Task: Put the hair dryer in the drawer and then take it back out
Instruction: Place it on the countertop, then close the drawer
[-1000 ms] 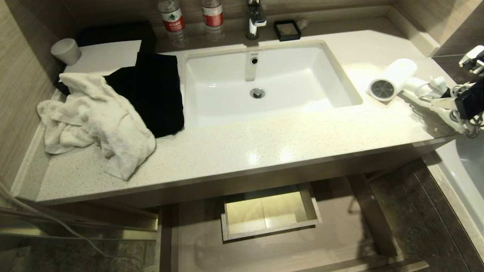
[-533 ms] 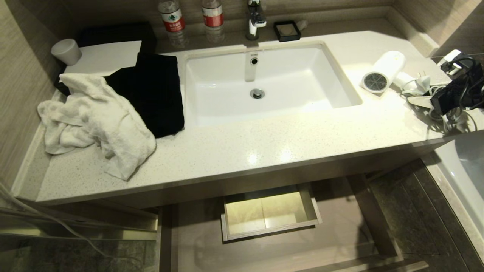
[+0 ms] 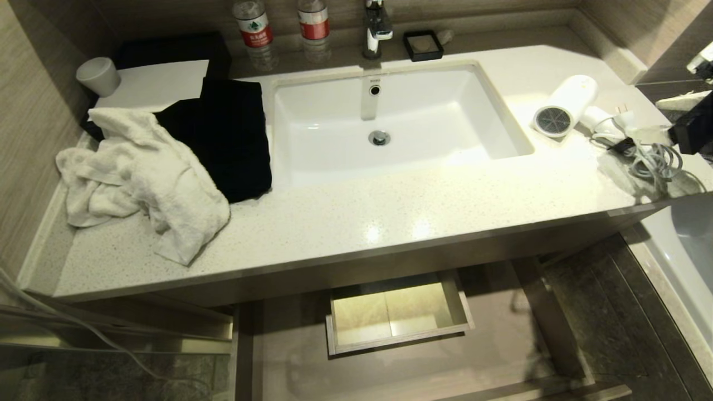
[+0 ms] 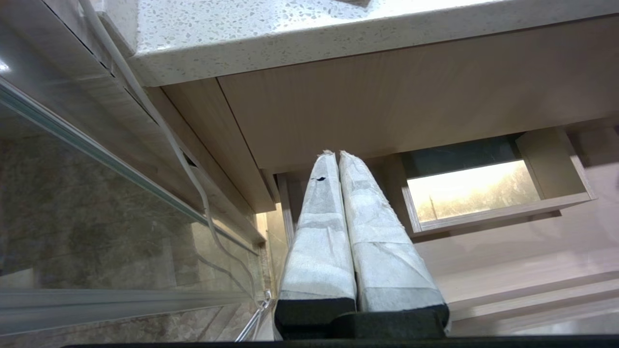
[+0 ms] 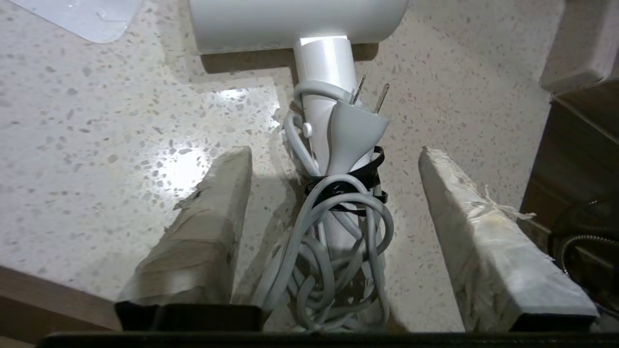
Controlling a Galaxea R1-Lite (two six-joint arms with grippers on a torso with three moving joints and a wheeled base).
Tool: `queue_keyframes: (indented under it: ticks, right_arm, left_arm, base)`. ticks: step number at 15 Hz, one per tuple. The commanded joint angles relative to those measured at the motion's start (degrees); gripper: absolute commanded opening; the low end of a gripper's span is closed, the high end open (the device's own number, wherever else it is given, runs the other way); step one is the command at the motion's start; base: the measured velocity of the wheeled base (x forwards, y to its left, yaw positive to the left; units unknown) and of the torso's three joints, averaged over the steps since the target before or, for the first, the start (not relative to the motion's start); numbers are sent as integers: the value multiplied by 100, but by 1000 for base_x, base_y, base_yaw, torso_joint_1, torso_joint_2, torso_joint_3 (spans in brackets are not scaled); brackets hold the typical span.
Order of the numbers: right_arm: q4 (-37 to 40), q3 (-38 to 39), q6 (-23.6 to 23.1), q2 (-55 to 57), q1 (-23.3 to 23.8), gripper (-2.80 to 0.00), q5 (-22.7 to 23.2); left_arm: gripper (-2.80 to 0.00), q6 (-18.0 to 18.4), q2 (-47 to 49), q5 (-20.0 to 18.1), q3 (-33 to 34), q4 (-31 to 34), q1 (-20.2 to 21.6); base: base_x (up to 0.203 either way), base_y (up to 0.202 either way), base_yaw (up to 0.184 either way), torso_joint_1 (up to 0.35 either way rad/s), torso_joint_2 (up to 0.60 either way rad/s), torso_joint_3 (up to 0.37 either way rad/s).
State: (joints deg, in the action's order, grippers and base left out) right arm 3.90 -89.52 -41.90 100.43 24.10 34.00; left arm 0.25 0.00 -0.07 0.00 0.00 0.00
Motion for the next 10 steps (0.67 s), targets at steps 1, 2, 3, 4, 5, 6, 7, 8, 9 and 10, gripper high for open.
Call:
queue_keyframes:
  ticks: [1, 2, 3, 4, 5, 6, 7, 8, 9, 10]
  right_arm:
    - [16, 620, -34, -1139, 172, -280, 127]
    - [26, 896, -40, -1370, 224, -280, 151]
    - [42, 1181, -43, -1685, 236, -280, 153]
    - [68, 1452, -44, -1975, 243, -280, 151]
    - [158, 1660, -45, -2254, 251, -280, 138]
    - [378, 1830, -46, -2436, 258, -280, 123]
    - [737, 1863, -36, -2548, 260, -280, 84]
    - [1004, 1882, -15, -2628, 261, -280, 59]
    - [1266, 1928, -17, -2694, 261, -280, 49]
    - [1515, 1971, -25, -2770, 261, -280, 53]
  left_arm:
    - [-280, 1, -9, 7, 0, -9, 0]
    - [-280, 1, -3, 7, 6, -3, 0]
    - [-280, 1, -8, 2, 0, 0, 0]
    - [-280, 1, -8, -1, 0, 0, 0]
    - [-280, 1, 0, 1, 0, -2, 0]
    - [-280, 1, 0, -1, 0, 0, 0]
    - [-280, 1, 0, 7, 0, 0, 0]
    - [-280, 1, 0, 7, 0, 0, 0]
    - [-280, 1, -9, 7, 0, 0, 0]
    - [-280, 1, 0, -1, 0, 0, 0]
  base:
    - [0, 0, 0, 0, 0, 0]
    - [0, 0, 0, 0, 0, 0]
    - [0, 0, 0, 0, 0, 0]
    - [0, 0, 0, 0, 0, 0]
    - [0, 0, 0, 0, 0, 0]
    - [0, 0, 0, 0, 0, 0]
    - [0, 0, 0, 0, 0, 0]
    - [0, 0, 0, 0, 0, 0]
    - [0, 0, 0, 0, 0, 0]
    - [0, 0, 0, 0, 0, 0]
